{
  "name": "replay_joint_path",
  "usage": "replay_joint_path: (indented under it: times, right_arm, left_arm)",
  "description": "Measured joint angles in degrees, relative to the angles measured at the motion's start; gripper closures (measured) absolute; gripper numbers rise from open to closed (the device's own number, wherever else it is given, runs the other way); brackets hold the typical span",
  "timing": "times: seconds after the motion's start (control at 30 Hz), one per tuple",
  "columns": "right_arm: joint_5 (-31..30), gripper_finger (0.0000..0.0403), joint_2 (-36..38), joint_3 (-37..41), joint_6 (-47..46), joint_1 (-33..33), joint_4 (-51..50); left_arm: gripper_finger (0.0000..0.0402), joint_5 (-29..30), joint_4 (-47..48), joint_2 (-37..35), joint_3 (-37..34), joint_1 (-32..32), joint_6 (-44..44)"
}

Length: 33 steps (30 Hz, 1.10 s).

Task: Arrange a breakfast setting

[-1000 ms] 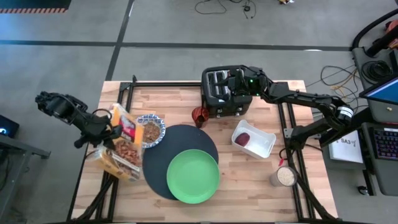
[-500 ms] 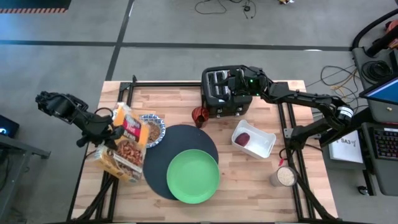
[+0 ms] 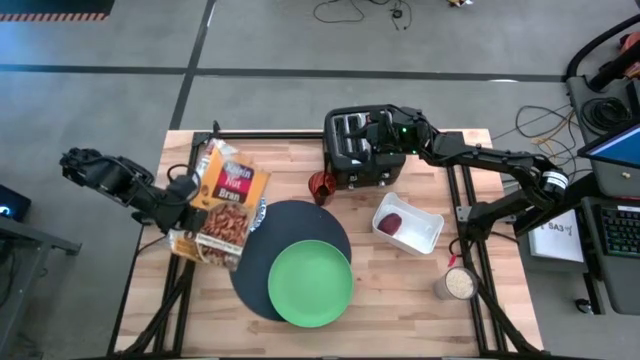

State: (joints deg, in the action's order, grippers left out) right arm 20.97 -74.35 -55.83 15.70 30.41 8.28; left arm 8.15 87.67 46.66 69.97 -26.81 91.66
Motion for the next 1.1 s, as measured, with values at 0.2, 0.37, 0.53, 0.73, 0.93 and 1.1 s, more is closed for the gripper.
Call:
replay_joint_path:
  times: [0.2, 0.37, 0.53, 0.73, 0.93, 1.1]
  right_arm:
    - [0.0, 0.017, 0.0, 0.0, -1.4, 0.0, -1.1]
    - [0.1, 0.017, 0.0, 0.0, -1.5, 0.0, -1.6]
    - [2.4, 0.017, -0.4, 0.0, -2.9, -0.2, -1.3]
    - [7.4, 0.017, -3.9, 0.1, -8.3, -0.9, 6.8]
    - [11.0, 0.017, -9.9, -0.7, -16.3, -3.0, 21.1]
    - [10.9, 0.017, -14.5, -7.3, -18.2, -3.2, 22.2]
  left_arm:
    - [0.0402, 1.4, 1.1, 0.0, 0.0, 0.0, -2.5]
    - [0.0402, 6.5, 2.2, 0.3, 0.0, 0.0, -11.9]
    - [0.0402, 19.6, -2.6, 0.5, 0.0, 0.0, -25.4]
    - [0.0402, 41.2, -10.8, 1.3, -1.3, 0.1, -40.2]
    - [0.0402, 48.7, -20.3, 2.0, -7.2, 0.0, -52.2]
    - [0.0402, 50.7, -29.9, 1.2, -14.6, 0.0, -56.7]
